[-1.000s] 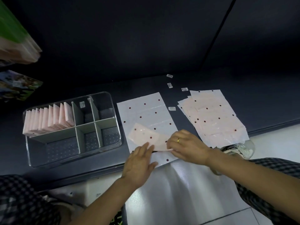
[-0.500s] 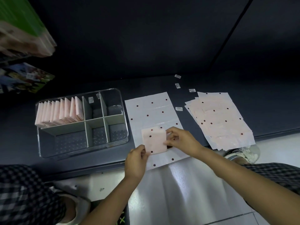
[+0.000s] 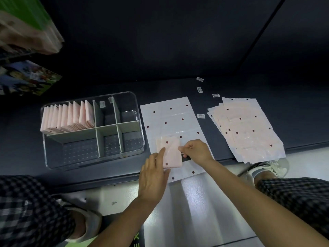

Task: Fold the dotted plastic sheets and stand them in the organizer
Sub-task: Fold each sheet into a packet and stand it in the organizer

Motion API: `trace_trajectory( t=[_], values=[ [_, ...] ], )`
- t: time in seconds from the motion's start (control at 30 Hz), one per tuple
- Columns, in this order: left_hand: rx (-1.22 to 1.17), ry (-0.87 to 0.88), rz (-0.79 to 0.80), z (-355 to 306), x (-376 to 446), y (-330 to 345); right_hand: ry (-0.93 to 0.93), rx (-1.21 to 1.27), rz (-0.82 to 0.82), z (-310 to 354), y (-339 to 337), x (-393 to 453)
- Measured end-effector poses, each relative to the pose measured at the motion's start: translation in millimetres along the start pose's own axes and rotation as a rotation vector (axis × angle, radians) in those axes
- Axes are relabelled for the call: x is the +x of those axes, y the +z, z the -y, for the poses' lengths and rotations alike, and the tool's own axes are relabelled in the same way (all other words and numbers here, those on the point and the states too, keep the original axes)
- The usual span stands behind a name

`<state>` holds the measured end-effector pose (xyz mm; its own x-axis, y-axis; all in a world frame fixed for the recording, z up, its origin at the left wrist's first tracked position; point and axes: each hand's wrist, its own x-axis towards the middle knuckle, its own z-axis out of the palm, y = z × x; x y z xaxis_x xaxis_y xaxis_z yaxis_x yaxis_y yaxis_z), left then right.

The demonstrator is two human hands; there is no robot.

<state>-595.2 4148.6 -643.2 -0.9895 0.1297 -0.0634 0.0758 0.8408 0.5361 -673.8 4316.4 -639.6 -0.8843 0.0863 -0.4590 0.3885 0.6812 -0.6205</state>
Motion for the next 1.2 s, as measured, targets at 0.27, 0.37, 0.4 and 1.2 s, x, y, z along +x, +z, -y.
trace_trajectory(
  t=[0.27,0.37,0.4,1.2],
  values=[
    [0.248,0.319,0.047,12.4,-5.0,-2.2,-0.030,-0.115,-0.133,2.3,11.9,-5.6],
    [0.326,0.282,0.184,27.7,-3.6,3.2,-0.396,-0.159,-0.373,-3.5,14.3,-22.6],
    [0.340,0.261,0.194,33.0,-3.4,4.0,-0.583,-0.220,-0.404,-7.7,15.5,-27.9],
    [0.506,0.464,0.171,37.1,10.8,-24.8,-0.993,-0.764,-0.289,-25.1,32.3,-42.8]
  ],
)
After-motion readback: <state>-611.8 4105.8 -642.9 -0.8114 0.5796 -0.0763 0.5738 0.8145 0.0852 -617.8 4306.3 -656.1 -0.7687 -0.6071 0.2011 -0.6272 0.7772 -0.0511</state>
